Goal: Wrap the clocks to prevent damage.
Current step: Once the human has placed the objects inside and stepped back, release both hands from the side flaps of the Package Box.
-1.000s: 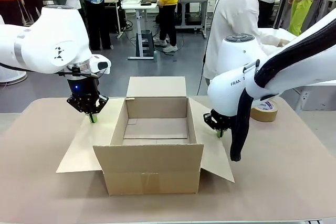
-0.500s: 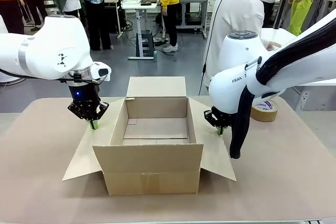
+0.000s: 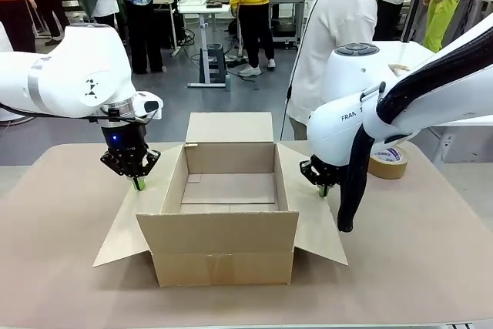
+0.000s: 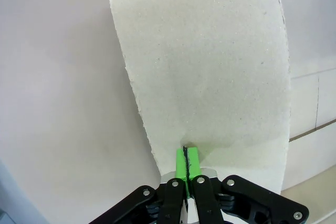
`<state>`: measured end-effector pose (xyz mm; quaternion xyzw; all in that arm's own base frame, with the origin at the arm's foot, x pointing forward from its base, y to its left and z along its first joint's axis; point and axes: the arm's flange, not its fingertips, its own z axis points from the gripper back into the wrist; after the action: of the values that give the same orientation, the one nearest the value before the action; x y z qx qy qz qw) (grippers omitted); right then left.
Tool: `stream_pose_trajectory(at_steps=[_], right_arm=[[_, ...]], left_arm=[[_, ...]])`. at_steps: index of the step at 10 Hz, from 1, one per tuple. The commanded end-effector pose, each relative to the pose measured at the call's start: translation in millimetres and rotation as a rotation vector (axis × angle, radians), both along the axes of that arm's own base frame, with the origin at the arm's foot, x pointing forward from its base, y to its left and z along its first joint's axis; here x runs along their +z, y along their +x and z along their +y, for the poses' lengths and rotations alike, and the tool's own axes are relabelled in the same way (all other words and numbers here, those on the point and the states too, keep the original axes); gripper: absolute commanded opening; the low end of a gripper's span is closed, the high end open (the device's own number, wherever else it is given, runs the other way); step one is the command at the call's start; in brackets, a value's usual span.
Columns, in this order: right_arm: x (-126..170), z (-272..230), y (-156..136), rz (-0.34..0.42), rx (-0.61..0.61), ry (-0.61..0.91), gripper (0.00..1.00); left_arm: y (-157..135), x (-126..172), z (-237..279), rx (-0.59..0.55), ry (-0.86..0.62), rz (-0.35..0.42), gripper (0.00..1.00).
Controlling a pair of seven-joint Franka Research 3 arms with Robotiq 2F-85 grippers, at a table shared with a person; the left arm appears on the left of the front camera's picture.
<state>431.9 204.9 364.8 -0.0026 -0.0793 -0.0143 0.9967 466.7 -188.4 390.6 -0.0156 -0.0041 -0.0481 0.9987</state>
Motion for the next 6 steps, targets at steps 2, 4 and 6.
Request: stream_pose_trajectory(at_steps=[2,4,6], right_arm=[[-0.8,0.5,-0.3,0.001,0.001,0.001,0.01],[-0.8,0.5,-0.3,0.001,0.001,0.001,0.01],[-0.8,0.5,-0.3,0.001,0.001,0.001,0.01]], left_arm=[[-1.2,-1.1,-0.6,-0.001,0.012,0.004,0.01],[-1.2,-1.1,-0.6,-0.001,0.012,0.004,0.01],[-1.2,-1.1,-0.6,-0.001,0.012,0.004,0.01]])
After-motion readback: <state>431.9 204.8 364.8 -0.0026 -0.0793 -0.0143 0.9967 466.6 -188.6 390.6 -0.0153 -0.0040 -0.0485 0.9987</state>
